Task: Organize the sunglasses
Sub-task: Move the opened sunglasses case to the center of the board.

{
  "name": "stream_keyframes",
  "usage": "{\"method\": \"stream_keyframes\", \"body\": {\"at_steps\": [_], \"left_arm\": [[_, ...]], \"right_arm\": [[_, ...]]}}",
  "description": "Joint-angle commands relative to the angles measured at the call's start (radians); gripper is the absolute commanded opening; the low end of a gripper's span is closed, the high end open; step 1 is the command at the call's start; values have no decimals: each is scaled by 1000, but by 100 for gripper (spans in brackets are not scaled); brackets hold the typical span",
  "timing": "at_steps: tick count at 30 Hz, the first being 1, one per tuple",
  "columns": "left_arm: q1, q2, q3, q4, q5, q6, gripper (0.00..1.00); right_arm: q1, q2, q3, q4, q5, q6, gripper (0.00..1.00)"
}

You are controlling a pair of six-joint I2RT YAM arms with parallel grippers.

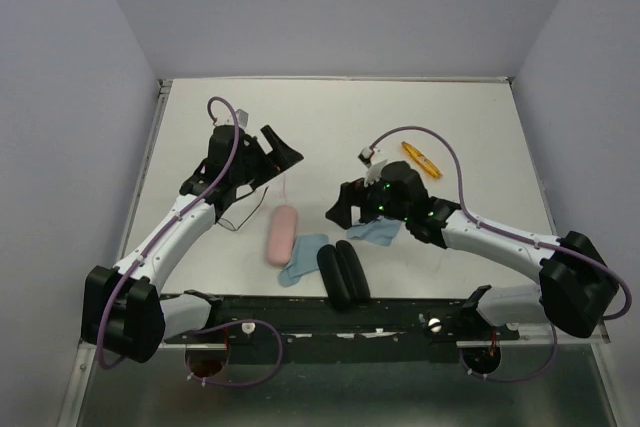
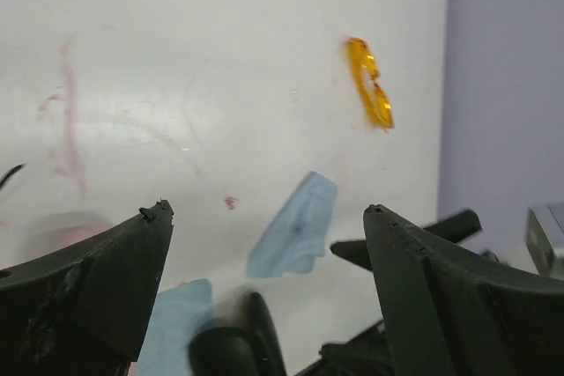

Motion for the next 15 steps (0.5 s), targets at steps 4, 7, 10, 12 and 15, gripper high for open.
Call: {"method": "stream_keyframes", "body": {"at_steps": [4,7,10,12,15], "left_arm": [[-4,-63,-88,-269,-339,92,99],[-2,-86,-114,-232,-307,97,99],[-4,-106,-136,-206,-270,100,99],[-2,-115,-147,-203,-274,95,99],[-4,-131,-151,-209,-276,97,99]], "right_arm": [[368,112,115,-432,555,15,100],[417,89,68,-486,537,52,100],[422,46,2,-459,393,82,100],[434,41,-8,-440,368,96,100],[448,76,11,-434,378,92,100]]}}
